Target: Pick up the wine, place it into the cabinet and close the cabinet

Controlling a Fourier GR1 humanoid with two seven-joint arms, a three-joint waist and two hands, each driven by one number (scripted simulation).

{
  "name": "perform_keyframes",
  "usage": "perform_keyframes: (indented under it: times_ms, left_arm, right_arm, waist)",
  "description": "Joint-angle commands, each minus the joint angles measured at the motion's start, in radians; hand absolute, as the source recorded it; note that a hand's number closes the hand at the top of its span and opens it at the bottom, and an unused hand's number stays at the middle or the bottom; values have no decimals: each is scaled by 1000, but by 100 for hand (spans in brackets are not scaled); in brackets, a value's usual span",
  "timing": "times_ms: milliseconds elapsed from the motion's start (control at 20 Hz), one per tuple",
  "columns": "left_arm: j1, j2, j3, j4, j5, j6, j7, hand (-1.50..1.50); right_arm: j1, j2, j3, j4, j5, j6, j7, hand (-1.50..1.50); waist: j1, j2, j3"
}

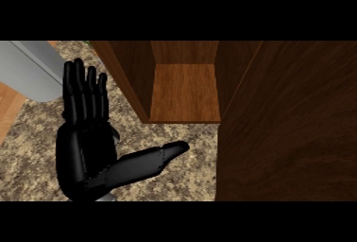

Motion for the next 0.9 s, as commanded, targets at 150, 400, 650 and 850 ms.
perform_keyframes:
  times_ms: [150,400,650,850]
  left_arm:
    - [-47,0,-7,-44,-90,70,148,-150]
    - [17,0,-55,-94,-174,99,185,-150]
    - [88,48,45,-252,-218,8,295,-150]
    - [62,59,130,-236,-181,-27,289,-150]
  right_arm:
    - [-5,-2,-24,-111,-53,-14,88,-150]
    - [14,43,33,-71,20,-9,52,-150]
    - [-50,24,5,-119,17,-60,138,-150]
    - [-71,9,-21,-114,-1,-48,144,-150]
  waist:
    - [0,-1,0]
    - [1,0,0]
    - [5,-1,0]
    - [1,0,0]
